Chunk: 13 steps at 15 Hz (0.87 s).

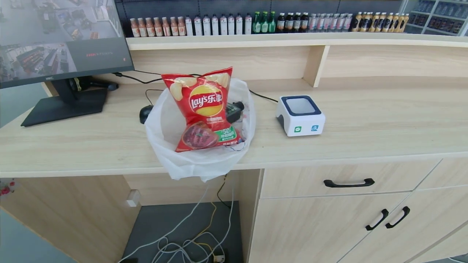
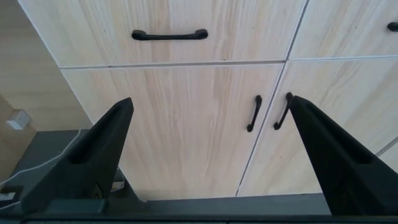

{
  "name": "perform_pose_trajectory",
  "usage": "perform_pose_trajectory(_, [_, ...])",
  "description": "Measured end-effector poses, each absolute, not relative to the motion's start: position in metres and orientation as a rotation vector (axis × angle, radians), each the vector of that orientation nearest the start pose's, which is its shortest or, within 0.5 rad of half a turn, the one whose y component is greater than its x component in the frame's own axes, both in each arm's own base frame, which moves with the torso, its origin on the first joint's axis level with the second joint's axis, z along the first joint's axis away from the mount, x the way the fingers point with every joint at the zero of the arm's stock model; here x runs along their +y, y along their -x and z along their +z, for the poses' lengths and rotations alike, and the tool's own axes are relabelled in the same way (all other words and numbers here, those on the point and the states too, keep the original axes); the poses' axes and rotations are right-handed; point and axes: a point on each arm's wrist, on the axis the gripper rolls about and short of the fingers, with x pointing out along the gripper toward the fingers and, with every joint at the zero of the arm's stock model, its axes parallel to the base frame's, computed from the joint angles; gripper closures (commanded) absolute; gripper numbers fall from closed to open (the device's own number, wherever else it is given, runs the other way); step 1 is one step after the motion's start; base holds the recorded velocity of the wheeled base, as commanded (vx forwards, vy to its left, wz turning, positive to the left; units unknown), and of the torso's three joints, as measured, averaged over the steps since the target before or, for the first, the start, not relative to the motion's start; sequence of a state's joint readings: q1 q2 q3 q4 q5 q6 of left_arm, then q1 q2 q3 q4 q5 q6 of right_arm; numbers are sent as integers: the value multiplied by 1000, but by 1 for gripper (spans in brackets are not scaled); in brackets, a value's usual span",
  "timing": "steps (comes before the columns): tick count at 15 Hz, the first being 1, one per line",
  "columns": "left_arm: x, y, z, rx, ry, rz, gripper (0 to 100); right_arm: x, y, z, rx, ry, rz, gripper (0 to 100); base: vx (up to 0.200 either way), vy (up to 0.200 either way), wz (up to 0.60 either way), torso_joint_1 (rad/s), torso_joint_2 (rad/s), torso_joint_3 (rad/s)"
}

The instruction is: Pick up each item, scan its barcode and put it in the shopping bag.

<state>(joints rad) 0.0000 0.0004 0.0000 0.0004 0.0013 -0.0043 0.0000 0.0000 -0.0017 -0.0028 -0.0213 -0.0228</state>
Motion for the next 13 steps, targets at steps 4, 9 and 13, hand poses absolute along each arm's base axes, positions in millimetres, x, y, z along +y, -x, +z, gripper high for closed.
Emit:
perform_pose_trajectory(4, [0,23,75,1,4,1,0,0,23,76,-5,7,-21,0,0,-200,0,2,2,2])
perform_pose_trajectory(9, [0,23,75,0,5,1,0,0,23,76,-5,7,-21,0,0,-80,0,-1,0,1])
perform_pose_trajectory(13, [0,23,75,0,0,0,0,0,23,76,-5,7,-22,0,0,0,0,0,0,0])
